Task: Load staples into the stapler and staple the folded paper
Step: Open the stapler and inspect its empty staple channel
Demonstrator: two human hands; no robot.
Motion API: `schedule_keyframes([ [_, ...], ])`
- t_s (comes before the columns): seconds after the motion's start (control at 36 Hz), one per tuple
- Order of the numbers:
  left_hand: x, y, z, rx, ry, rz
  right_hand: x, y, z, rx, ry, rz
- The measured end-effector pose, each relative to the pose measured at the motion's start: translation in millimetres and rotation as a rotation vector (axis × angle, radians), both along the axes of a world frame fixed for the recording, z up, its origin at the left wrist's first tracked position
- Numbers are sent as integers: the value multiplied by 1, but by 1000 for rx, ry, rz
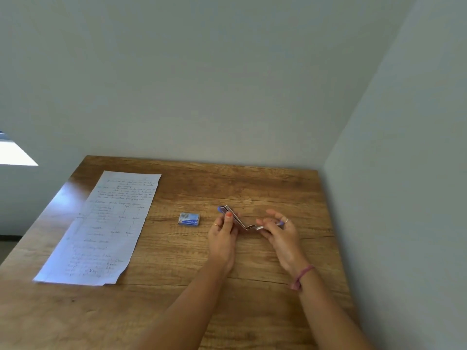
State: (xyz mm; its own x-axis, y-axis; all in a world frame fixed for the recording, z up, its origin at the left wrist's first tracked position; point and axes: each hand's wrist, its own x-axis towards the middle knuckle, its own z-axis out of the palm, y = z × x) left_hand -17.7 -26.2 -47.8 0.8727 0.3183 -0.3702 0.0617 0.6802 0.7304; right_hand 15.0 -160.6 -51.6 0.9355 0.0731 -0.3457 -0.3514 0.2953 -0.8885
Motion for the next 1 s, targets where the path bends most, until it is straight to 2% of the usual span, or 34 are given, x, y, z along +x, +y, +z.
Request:
schedule_keyframes([
  [0.06, 0, 4, -1, -61, -16, 7, -2, -9, 2, -22, 29, 59],
  [0.14, 0, 9, -2, -112, -35, -9, -3, -22, 10, -347, -13, 272],
  [0.19, -1, 10, -3, -120, -43, -45, -1, -25, 16, -559, -106, 383],
  [0.28, -2, 12, -3, -123, -54, -94, 2, -15, 26, -698, -285, 381],
  [0.36, -4, 13, -2, -122, -62, -135, 6, 4, 36, -678, -419, 351],
  [0.5, -4, 16, -4, -149, -77, -179, 12, 30, 41, -663, -484, 355],
  [0.72, -4, 19, -4, -155, -87, -186, 19, 37, 49, -666, -488, 400],
  [1.0, -5, 19, -5, -212, -108, -143, 11, 51, 46, -765, -541, 315],
])
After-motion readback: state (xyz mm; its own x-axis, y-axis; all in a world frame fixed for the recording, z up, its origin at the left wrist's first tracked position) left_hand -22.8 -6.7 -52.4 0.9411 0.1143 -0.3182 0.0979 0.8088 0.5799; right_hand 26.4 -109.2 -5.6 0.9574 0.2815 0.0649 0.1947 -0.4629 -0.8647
